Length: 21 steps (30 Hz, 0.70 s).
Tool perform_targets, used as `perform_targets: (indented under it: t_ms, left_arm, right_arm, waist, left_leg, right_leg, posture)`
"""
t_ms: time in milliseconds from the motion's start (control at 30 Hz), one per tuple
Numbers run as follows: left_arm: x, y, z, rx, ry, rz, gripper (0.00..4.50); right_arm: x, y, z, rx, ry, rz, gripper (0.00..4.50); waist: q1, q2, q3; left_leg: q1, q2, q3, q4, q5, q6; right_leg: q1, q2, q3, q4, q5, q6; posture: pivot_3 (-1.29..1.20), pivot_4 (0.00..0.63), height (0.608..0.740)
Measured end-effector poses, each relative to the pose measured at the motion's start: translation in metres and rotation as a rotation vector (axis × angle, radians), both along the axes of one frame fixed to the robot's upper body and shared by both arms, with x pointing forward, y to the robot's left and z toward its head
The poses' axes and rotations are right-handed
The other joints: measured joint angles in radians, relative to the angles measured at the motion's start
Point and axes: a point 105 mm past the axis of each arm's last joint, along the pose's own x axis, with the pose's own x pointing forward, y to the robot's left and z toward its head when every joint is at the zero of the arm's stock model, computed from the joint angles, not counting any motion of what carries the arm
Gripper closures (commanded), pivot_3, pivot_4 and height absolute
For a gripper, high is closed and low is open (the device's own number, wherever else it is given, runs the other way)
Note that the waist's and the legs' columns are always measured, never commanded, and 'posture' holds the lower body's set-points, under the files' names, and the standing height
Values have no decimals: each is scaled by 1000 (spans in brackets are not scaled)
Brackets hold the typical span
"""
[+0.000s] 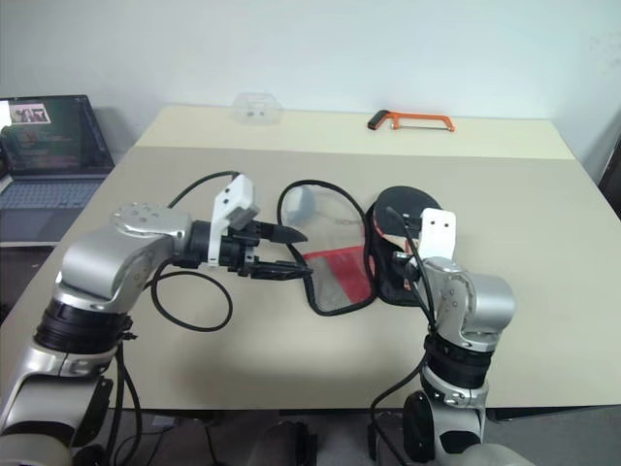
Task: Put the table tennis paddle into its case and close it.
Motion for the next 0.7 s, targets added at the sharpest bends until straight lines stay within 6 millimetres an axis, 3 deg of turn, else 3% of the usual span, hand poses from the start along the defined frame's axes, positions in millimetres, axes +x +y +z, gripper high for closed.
perform_targets:
  t_ms: [700]
  left_arm:
    - [-1,1,-1,7,0,0,793]
  right_arm:
    - [-11,-1,-21,40,50,9,3451]
  waist:
    - [0,0,0]
  left_leg:
    - [0,0,0,0,0,0]
  right_leg:
    - [0,0,0,0,0,0]
  posture:
    - [0,150,740]
